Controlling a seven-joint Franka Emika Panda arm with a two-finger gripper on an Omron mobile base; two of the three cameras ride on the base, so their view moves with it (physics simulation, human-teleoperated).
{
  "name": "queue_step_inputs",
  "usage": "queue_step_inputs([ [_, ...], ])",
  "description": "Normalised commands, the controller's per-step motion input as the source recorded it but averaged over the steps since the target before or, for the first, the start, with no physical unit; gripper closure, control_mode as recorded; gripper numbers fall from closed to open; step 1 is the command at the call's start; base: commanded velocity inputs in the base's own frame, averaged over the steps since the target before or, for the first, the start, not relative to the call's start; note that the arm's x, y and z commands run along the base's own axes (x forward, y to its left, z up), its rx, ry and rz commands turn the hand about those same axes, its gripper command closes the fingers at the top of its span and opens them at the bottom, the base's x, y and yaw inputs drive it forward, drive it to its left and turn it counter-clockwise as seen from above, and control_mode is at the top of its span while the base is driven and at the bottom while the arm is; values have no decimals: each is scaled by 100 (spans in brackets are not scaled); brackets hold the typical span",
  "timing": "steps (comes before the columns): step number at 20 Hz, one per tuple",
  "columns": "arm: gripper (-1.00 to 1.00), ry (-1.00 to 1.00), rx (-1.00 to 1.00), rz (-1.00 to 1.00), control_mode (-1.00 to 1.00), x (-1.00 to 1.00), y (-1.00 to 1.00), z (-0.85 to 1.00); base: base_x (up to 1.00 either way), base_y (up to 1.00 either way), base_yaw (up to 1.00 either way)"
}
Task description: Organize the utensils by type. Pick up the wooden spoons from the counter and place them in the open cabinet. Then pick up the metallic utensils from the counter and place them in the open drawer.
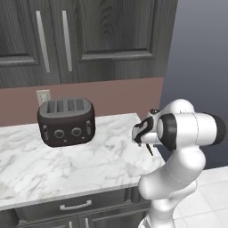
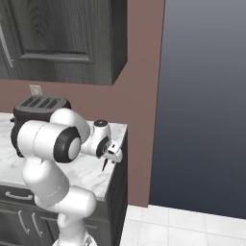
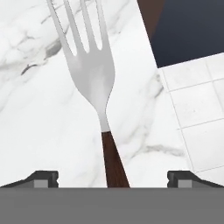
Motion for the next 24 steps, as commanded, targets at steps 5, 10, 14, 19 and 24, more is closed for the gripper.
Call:
queue_step_inputs([
  [5, 100, 0, 0, 0, -100, 0, 0, -49, 0, 0, 0],
  [10, 100, 0, 0, 0, -100, 0, 0, -58, 0, 0, 0],
  [14, 100, 0, 0, 0, -100, 0, 7, -69, 0, 0, 0],
  [19, 100, 0, 0, 1, -100, -4, 22, -83, 0, 0, 0],
  [24, 100, 0, 0, 2, -100, -11, 22, -93, 0, 0, 0],
])
